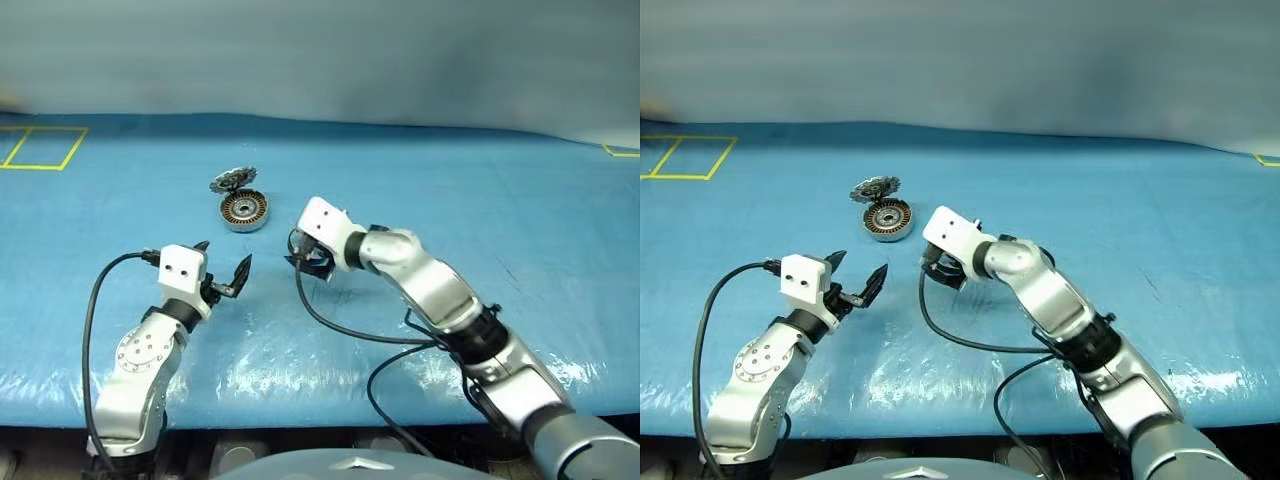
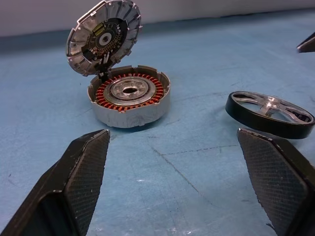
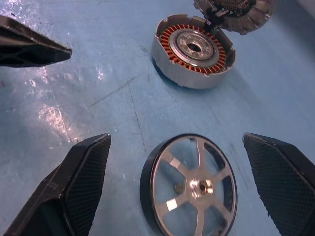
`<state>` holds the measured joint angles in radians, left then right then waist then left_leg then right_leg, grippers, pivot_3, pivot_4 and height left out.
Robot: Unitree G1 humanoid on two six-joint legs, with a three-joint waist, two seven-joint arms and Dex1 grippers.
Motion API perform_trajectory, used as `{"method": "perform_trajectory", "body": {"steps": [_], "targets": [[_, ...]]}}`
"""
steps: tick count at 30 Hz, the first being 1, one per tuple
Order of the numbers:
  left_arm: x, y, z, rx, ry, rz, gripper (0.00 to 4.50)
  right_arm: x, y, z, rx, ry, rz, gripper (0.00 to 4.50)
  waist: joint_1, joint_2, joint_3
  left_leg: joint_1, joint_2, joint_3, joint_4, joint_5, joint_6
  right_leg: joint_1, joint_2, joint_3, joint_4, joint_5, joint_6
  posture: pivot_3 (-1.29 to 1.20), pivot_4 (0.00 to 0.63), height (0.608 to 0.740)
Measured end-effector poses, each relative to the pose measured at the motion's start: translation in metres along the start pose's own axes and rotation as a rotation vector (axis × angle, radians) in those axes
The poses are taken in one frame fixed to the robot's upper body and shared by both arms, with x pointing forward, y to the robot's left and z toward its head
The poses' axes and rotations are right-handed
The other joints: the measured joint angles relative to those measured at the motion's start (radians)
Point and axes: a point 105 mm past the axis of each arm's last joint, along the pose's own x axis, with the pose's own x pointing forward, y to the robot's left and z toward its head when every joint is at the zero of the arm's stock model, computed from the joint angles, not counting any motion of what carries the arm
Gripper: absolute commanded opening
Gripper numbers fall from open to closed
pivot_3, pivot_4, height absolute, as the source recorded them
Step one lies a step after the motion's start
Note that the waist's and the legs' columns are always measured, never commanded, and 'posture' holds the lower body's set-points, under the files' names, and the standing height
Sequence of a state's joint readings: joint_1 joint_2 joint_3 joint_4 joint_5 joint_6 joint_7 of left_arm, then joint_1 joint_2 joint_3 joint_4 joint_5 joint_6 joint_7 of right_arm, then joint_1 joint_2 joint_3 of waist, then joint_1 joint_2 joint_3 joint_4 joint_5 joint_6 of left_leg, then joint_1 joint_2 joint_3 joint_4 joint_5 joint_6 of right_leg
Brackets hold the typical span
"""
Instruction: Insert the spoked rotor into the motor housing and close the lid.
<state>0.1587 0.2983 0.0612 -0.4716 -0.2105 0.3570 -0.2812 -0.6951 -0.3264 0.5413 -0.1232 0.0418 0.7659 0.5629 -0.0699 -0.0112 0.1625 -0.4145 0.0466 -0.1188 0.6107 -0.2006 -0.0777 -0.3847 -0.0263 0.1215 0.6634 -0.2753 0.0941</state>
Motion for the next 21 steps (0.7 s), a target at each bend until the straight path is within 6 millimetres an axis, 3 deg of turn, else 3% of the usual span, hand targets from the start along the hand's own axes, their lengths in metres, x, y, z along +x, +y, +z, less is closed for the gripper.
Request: {"method": "perform_trajectory", "body": {"steps": [5,10,21], "targets": [[-0.017,0.002,-0.015,-0.004,0.023,0.07,4.4,0.041,-0.009,0.021,-0.077,0.01,0.04,4.5,-0.006,0.001,0.001,-0.001,0.0,0.0,-0.001,0.0,0.0,-0.002,0.0,0.0,0.0,0.0,-0.001,0.0,0.15,0.74],[-0.034,-0.004,-0.025,-0.024,0.045,0.104,4.4,0.071,-0.005,0.042,-0.145,-0.029,0.085,4.5,-0.008,0.002,0.002,-0.001,0.0,0.0,-0.003,0.0,0.0,-0.003,0.0,0.0,0.001,-0.001,-0.002,0.0,0.15,0.74],[-0.056,-0.019,-0.031,-0.042,0.052,0.149,4.4,0.104,0.008,0.039,-0.174,-0.006,0.126,4.5,-0.015,0.005,0.007,-0.002,0.001,0.001,-0.004,0.0,0.0,-0.008,0.0,0.0,0.005,-0.002,-0.004,0.0,0.15,0.74]]}}
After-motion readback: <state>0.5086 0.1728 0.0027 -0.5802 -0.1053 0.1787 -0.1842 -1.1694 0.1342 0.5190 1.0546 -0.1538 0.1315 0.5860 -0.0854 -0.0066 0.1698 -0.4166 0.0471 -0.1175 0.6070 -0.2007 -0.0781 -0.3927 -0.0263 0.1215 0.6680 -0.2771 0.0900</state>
